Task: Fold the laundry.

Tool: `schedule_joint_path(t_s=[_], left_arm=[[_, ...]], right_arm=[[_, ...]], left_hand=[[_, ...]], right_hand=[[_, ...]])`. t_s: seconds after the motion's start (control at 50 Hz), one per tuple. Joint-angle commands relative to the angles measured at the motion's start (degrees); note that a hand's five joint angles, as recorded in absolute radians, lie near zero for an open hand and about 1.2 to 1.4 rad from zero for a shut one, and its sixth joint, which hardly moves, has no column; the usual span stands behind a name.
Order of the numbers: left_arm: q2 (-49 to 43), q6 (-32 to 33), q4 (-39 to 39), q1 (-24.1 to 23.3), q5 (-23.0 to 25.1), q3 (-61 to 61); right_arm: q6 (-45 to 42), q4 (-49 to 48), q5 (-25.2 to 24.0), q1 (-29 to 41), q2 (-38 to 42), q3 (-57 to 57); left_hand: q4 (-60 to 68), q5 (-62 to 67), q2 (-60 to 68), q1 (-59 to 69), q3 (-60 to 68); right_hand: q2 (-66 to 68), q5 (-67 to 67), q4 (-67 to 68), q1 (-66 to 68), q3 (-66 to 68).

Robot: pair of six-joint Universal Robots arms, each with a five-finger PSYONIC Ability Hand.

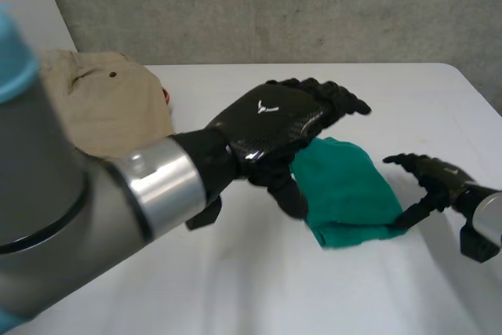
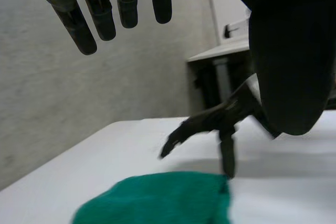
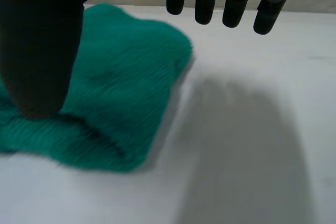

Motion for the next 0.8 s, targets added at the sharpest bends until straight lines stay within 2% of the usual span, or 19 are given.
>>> schedule_joint_path(t_s=[0.02,0.26,0.32,0.34,0.36,0.48,0.56,0.64,0.72,0.8], left_arm=[[6.12,-3.47,0.57,1.81,2.65,-6.48],[8.15,-4.87,5.14,4.00,0.71,-10.88],[8.15,-5.84,5.49,4.18,0.62,-10.97],[8.24,-6.28,5.66,4.18,0.62,-10.97],[8.33,-6.37,5.75,4.18,0.62,-11.06],[8.50,-7.07,6.72,4.18,0.53,-10.80],[8.85,-7.51,7.33,4.18,0.10,-10.71],[9.47,-8.04,7.86,4.27,-0.34,-10.62],[9.64,-8.48,8.48,4.27,-0.69,-10.62],[9.82,-8.83,8.57,4.27,-0.96,-10.36]], right_arm=[[-0.42,-5.97,1.47,3.38,2.75,1.07],[-1.66,-10.54,6.31,8.39,6.88,-0.34],[-1.48,-12.12,6.40,8.92,7.14,-0.78],[-0.96,-13.17,6.40,9.01,7.06,-1.21],[-0.60,-13.70,6.40,9.01,6.97,-1.30],[3.79,-17.22,7.36,8.31,5.91,-4.46],[8.62,-18.98,10.43,6.81,7.66,-11.66],[12.49,-17.32,15.79,5.06,13.37,-22.55],[13.20,-10.22,22.11,2.42,22.75,-38.95],[13.46,-4.50,26.25,0.14,31.19,-53.28]], left_hand=[[-1.88,-3.11,-1.95,-2.14,-2.35],[-1.88,-3.11,-1.95,-2.14,-2.35],[-1.88,-3.11,-1.95,-2.14,-2.35],[-1.88,-3.11,-1.95,-2.14,-2.35],[-1.88,-3.11,-1.95,-2.14,-2.35],[-1.88,-3.11,-1.95,-2.14,-2.35],[-1.88,-3.11,-1.95,-2.14,-2.35],[-1.88,-3.11,-1.95,-2.14,-2.35],[-1.88,-3.11,-1.95,-2.14,-2.35],[-1.88,-3.11,-1.95,-2.14,-2.35]], right_hand=[[-2.12,-2.76,-1.96,-2.94,-1.99],[-2.12,-2.76,-1.96,-2.94,-1.99],[31.90,31.25,32.05,31.08,32.02],[62.17,61.52,62.33,61.35,62.30],[67.83,67.18,67.98,67.01,67.95],[67.88,67.24,68.04,67.06,68.01],[67.88,67.24,68.04,67.06,68.01],[67.88,67.24,68.04,67.06,68.01],[67.88,67.24,68.04,67.06,68.01],[67.88,67.24,68.04,67.06,68.01]])
